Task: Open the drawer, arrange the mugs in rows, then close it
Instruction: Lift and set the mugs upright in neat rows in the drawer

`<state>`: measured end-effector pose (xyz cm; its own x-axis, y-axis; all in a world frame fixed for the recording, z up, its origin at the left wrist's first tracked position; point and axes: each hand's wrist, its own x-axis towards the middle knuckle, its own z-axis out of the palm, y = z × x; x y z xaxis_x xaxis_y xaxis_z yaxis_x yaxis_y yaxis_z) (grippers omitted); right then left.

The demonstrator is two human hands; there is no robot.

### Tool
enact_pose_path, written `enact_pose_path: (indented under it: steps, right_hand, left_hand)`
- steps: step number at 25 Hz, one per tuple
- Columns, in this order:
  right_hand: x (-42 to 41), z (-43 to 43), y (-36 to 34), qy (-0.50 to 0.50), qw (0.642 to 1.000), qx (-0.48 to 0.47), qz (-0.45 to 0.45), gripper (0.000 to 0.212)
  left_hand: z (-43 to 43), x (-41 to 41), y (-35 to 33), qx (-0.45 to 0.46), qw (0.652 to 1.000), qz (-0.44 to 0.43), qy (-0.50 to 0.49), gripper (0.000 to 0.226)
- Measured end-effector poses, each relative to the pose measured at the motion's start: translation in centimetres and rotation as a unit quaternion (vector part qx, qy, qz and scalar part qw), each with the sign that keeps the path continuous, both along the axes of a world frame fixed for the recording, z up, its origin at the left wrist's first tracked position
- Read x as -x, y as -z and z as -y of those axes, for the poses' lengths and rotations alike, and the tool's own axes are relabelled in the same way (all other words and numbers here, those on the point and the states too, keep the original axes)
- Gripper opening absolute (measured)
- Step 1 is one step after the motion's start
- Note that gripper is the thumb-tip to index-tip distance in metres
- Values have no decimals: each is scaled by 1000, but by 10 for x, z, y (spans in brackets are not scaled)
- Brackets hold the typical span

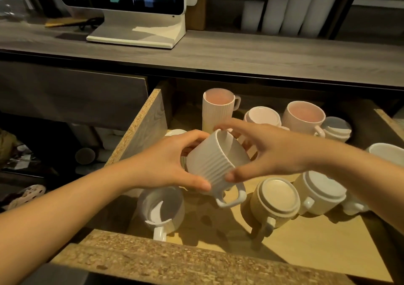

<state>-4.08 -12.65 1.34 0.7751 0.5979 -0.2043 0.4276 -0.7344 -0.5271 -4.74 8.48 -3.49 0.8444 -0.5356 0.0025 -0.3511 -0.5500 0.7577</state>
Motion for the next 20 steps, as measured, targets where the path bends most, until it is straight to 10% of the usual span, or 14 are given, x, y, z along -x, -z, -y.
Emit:
enact_pose_path:
  steps: [5,10,20]
  right_hand:
    - [29,-3,10,-13,991,78,110,79]
    - [45,-13,46,-46,959,225,165,84]
    - [40,-40,76,-37,960,235,149,79]
  left_hand:
    - [2,7,-2,-186,980,7,69,77]
    - [-9,18,9,-480,872,77,57,76]
    - [-14,16,30,-492,868,27,56,77]
